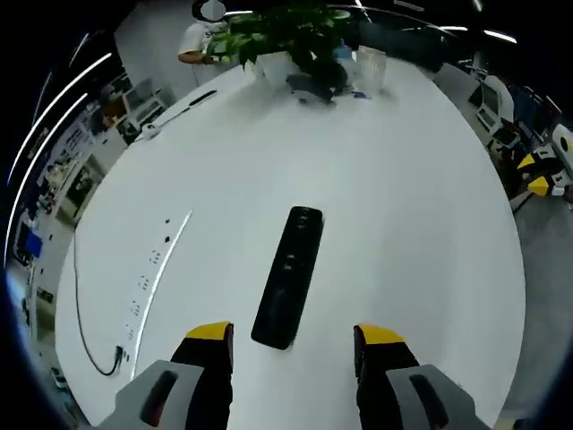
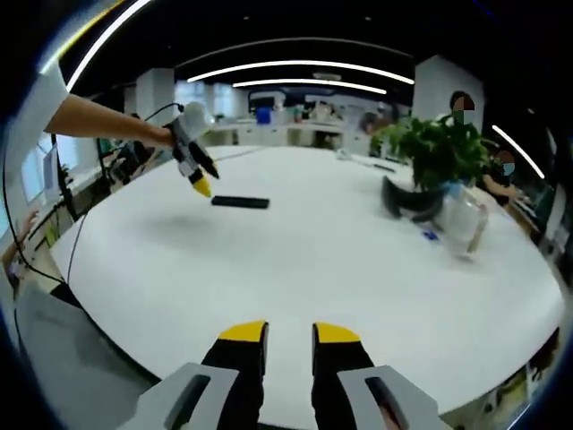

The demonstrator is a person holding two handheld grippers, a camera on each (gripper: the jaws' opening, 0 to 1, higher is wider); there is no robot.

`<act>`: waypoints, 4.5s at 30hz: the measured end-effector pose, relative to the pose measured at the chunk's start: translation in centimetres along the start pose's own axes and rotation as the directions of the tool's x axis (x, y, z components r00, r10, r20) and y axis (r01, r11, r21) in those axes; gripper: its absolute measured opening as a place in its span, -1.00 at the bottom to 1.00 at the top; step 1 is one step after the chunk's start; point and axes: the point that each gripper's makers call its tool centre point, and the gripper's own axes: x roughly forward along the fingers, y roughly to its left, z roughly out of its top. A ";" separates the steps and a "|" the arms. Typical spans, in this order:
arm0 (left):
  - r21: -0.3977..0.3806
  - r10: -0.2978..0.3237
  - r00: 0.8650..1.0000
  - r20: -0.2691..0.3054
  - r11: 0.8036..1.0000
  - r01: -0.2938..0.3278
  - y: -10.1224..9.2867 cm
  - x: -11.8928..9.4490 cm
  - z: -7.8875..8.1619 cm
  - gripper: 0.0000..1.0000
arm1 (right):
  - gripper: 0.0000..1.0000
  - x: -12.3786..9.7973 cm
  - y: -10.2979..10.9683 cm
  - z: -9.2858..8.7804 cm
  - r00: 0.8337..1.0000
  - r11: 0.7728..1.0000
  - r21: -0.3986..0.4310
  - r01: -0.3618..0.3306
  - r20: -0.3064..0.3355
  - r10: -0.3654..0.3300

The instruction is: Press the specified remote control buttons in sequence, fully releasing each button before pressing the next.

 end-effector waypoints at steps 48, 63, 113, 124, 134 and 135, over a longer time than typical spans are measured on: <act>0.096 -0.076 0.975 -0.208 0.990 0.098 -0.8 4.1 -2.2 -0.55 | -0.84 0.1 0.0 -0.5 0.999 1.000 -0.010 0.004 -0.036 -0.004; 0.100 -0.075 0.971 -0.227 0.990 0.100 -5.2 3.3 -2.8 -0.55 | -0.95 -0.1 0.1 -0.3 1.000 1.000 -0.013 -0.006 -0.022 0.006; 0.076 -0.066 0.960 -0.274 0.993 0.090 -15.8 1.8 -5.2 -0.55 | -1.00 -1.2 0.6 1.2 0.998 0.999 0.013 -0.046 0.052 0.045; 0.064 -0.060 0.955 -0.290 0.995 0.082 -18.9 1.2 -5.7 -0.55 | -1.00 -1.0 0.7 0.7 0.998 0.999 -0.002 -0.050 0.025 0.050; 0.050 -0.058 0.957 -0.284 0.996 0.075 -21.8 0.6 -6.1 -0.55 | -1.00 -1.1 1.4 1.0 0.996 0.997 -0.008 -0.078 0.043 0.079; 0.045 -0.057 0.957 -0.283 0.996 0.073 -22.0 0.6 -6.2 -0.55 | -1.00 -1.2 1.4 1.0 0.996 0.997 -0.009 -0.079 0.042 0.080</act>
